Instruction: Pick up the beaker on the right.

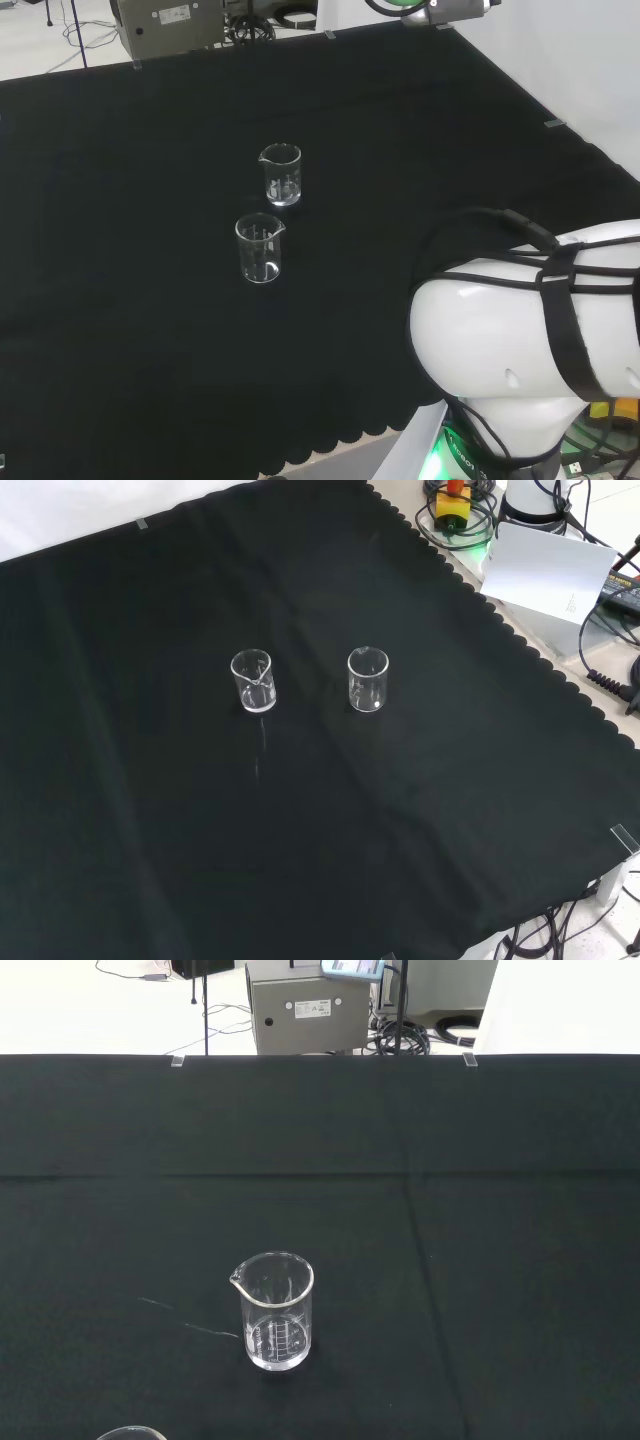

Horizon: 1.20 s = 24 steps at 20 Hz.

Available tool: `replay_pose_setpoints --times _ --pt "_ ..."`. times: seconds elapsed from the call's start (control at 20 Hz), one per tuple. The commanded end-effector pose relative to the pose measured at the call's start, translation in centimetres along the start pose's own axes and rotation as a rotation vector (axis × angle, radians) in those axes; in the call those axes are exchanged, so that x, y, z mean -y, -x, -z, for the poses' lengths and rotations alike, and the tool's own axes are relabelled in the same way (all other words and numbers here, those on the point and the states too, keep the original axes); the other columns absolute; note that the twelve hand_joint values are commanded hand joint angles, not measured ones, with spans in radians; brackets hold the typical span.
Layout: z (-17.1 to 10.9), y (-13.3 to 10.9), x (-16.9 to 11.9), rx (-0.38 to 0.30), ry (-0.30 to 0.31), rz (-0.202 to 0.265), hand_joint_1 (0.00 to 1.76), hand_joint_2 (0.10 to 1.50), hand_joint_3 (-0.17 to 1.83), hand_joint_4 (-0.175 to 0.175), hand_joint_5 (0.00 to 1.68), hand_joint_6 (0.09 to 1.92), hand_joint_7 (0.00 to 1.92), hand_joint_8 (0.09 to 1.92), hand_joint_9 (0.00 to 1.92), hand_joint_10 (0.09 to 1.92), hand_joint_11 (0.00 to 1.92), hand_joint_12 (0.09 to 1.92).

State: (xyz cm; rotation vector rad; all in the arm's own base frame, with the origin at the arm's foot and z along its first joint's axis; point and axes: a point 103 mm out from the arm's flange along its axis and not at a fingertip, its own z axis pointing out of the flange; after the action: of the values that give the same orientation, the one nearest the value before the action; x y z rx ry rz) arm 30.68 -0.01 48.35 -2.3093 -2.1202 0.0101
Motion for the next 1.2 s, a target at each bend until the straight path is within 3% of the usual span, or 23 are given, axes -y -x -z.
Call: replay_pose_setpoints --times 0.05,0.25,0.85,1.05,1.2 --pt "0.0 0.0 0.0 0.009 0.009 -0.001 0.14 1.11 0.40 -0.034 0.32 0.09 0.04 0.57 0.49 0.09 0.05 1.41" --pt "-0.1 0.4 -0.1 0.008 0.009 -0.010 0.01 1.24 0.36 -0.026 0.32 0.09 0.02 0.52 0.46 0.09 0.04 1.40" --pt "-2.3 2.9 -1.0 0.004 -0.020 -0.060 0.00 1.25 0.35 -0.026 0.32 0.09 0.05 0.53 0.48 0.09 0.04 1.40" --pt "-4.2 3.8 -2.2 -0.033 -0.028 -0.060 0.01 1.24 0.31 -0.029 0.34 0.09 0.12 0.57 0.54 0.09 0.07 1.41" --pt "-6.1 4.0 -3.7 -0.057 -0.040 -0.051 0.06 1.25 0.23 -0.031 0.37 0.09 0.16 0.60 0.46 0.36 0.10 1.42"
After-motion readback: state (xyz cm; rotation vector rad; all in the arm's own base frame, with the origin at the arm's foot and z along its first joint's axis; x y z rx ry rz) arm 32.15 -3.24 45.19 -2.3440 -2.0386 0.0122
